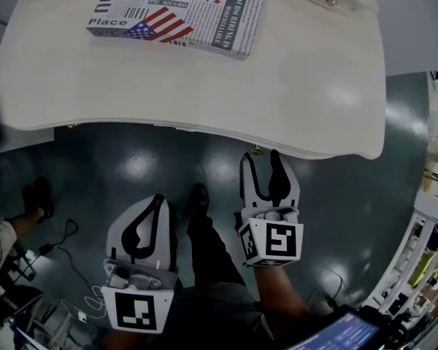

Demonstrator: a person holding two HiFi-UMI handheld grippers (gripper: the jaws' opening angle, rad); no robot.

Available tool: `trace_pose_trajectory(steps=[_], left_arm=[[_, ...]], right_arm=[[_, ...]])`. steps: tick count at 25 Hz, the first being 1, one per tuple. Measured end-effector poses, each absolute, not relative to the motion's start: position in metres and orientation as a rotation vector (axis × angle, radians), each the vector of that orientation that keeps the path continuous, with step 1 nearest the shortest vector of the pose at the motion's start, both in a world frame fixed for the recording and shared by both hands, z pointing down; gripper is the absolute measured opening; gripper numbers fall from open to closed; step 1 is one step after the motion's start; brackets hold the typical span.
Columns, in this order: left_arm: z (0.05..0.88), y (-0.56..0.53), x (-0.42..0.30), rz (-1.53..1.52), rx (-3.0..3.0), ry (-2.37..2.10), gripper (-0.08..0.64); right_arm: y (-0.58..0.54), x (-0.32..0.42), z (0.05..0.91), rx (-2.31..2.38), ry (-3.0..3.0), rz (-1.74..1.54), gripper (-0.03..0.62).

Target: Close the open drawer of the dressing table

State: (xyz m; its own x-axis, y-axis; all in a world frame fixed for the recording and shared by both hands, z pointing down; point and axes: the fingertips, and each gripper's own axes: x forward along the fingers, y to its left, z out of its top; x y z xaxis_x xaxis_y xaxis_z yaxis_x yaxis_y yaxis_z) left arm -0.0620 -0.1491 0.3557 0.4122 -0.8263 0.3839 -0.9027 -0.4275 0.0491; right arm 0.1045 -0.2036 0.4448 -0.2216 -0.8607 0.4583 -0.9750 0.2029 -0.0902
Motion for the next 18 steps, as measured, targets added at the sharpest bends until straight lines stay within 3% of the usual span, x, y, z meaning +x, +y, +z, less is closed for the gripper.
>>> trace_pose_trajectory(steps=[18], left_arm=[[0.353,-0.149,-0.072,0.452,2.406,-1.552,0.015]], right_arm=[[-0.223,0.105,0.444,1.749,-2.184,0.506,0.201]])
